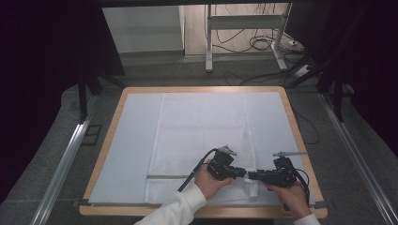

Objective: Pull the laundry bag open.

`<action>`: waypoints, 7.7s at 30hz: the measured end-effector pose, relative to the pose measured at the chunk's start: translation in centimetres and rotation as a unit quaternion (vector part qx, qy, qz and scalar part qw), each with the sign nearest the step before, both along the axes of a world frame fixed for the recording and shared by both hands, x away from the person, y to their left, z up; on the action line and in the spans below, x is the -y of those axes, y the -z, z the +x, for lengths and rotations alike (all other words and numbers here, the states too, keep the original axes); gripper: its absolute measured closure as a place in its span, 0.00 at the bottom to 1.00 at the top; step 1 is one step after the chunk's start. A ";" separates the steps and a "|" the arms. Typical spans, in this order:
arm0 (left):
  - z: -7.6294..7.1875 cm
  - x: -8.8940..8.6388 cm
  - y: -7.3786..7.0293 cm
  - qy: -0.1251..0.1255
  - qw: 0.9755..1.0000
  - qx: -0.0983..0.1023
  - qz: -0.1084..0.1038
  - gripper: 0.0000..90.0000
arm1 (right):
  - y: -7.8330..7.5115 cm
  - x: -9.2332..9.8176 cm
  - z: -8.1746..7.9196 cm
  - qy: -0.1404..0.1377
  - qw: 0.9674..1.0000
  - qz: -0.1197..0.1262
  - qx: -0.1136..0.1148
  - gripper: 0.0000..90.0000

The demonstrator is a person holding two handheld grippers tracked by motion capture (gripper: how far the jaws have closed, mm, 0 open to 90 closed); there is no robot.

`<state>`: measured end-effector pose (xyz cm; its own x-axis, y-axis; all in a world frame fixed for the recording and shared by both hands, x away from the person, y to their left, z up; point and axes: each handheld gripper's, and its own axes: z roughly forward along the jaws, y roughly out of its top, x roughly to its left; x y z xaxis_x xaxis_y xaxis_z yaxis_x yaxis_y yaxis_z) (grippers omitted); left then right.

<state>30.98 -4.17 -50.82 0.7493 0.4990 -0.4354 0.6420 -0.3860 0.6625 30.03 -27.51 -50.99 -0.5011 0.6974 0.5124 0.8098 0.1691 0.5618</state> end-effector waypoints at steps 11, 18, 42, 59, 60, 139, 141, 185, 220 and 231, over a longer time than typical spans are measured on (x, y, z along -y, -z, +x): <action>0.0 0.0 0.1 0.000 1.000 -0.003 -0.003 0.97 | 0.7 -0.6 -0.1 -0.023 1.000 -0.005 -0.014 0.72; 0.1 0.0 0.2 0.000 1.000 -0.006 -0.003 0.97 | 0.7 -0.6 0.0 -0.031 0.999 -0.006 -0.011 0.83; 0.1 -0.1 0.3 0.000 1.000 -0.011 -0.004 0.97 | 1.1 -1.3 0.0 -0.056 0.998 -0.018 -0.008 0.95; 0.3 -0.4 0.4 0.000 1.000 -0.013 -0.005 0.97 | 1.0 -1.4 -0.1 -0.052 0.998 -0.027 0.001 0.97; 0.3 -0.4 0.5 -0.002 1.000 -0.014 -0.007 0.97 | 1.0 -1.3 -0.1 -0.052 0.998 -0.026 0.001 0.97; 0.6 -5.7 1.3 -0.025 0.999 -0.025 0.012 0.97 | 0.8 -0.4 -0.2 -0.052 0.998 -0.014 0.010 0.97; 0.6 -5.8 1.4 -0.029 0.999 -0.026 0.012 0.97 | 0.8 -0.4 -0.3 -0.052 0.998 -0.016 0.010 0.97; 0.4 -10.3 1.6 -0.052 0.998 -0.029 0.020 0.97 | 0.7 -0.5 -0.3 -0.054 0.998 -0.019 0.011 0.97; 0.5 -14.1 1.8 -0.088 0.995 -0.035 0.023 0.97 | 0.7 0.2 -0.5 -0.048 0.999 -0.023 0.014 0.97; 0.2 -15.6 1.6 -0.096 0.994 -0.035 0.023 0.97 | 0.7 0.1 -0.5 -0.048 0.998 -0.024 0.015 0.97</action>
